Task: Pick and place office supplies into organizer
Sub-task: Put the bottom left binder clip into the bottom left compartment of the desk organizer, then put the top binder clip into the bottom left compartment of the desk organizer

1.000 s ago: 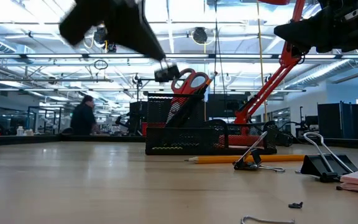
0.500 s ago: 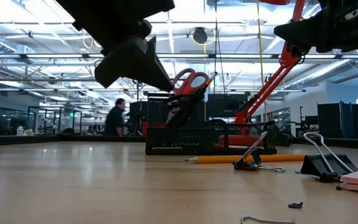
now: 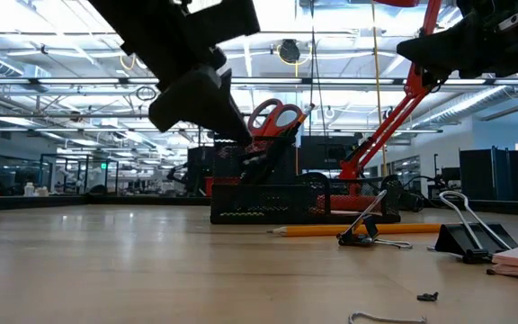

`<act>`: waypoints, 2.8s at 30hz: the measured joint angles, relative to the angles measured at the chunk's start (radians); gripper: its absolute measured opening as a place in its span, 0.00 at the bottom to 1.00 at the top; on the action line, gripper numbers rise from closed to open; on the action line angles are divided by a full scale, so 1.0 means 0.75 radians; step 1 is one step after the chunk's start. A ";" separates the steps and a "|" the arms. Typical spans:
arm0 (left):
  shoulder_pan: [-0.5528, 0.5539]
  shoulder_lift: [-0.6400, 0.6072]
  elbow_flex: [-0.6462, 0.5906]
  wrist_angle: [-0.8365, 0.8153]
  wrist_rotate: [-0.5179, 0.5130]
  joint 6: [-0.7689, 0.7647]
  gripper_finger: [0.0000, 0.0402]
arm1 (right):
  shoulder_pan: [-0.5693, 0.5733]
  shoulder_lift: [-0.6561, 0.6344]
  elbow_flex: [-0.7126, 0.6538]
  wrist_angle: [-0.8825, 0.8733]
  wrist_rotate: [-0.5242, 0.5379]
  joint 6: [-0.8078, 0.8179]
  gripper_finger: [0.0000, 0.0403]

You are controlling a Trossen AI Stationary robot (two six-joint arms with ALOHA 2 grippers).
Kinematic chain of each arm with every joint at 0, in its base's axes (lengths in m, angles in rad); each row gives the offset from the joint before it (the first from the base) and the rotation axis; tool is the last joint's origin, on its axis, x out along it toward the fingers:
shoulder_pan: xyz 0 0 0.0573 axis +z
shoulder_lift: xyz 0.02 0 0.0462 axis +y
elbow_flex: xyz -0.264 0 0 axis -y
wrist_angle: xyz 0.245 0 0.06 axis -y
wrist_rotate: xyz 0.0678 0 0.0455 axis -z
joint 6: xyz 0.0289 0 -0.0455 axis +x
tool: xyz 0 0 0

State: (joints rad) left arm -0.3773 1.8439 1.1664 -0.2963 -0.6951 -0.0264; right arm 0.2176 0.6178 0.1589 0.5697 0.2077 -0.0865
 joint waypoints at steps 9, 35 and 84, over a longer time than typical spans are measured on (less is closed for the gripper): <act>0.033 0.079 0.000 -0.064 0.046 -0.042 0.01 | 0.000 -0.001 0.000 0.002 0.000 0.045 0.00; 0.019 0.076 0.018 0.008 0.078 0.056 0.31 | 0.000 -0.001 0.000 0.007 0.001 0.040 0.00; -0.128 0.385 0.199 0.622 0.467 -0.164 0.29 | 0.000 0.021 0.001 0.124 0.006 -0.144 0.01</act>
State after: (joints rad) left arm -0.4733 2.1326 1.3159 0.1705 -0.3447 -0.1497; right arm 0.2176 0.6336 0.1593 0.6628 0.2123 -0.1947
